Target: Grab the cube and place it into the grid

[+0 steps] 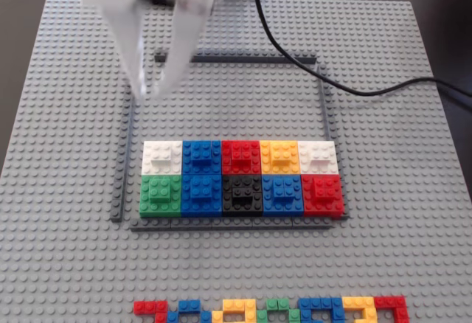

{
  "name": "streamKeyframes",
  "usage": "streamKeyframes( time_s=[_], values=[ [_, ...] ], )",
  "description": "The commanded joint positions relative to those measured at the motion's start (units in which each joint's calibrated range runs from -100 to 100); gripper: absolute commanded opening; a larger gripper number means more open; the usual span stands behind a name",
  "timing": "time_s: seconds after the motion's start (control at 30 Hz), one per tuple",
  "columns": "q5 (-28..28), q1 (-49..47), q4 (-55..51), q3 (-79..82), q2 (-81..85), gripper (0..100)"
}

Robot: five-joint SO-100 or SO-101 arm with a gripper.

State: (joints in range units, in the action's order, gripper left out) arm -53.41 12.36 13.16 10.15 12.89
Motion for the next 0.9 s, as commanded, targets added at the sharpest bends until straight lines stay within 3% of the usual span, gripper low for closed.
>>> streamKeyframes(
  time_s=[0.0,0.43,0.87],
  values=[
    [0.6,-1.6,0.7,5.5,16.3,0],
    [7.8,-11.3,1.0,19.9,49.1,0],
    [9.2,-12.0,2.2,40.4,74.7,0]
  ],
)
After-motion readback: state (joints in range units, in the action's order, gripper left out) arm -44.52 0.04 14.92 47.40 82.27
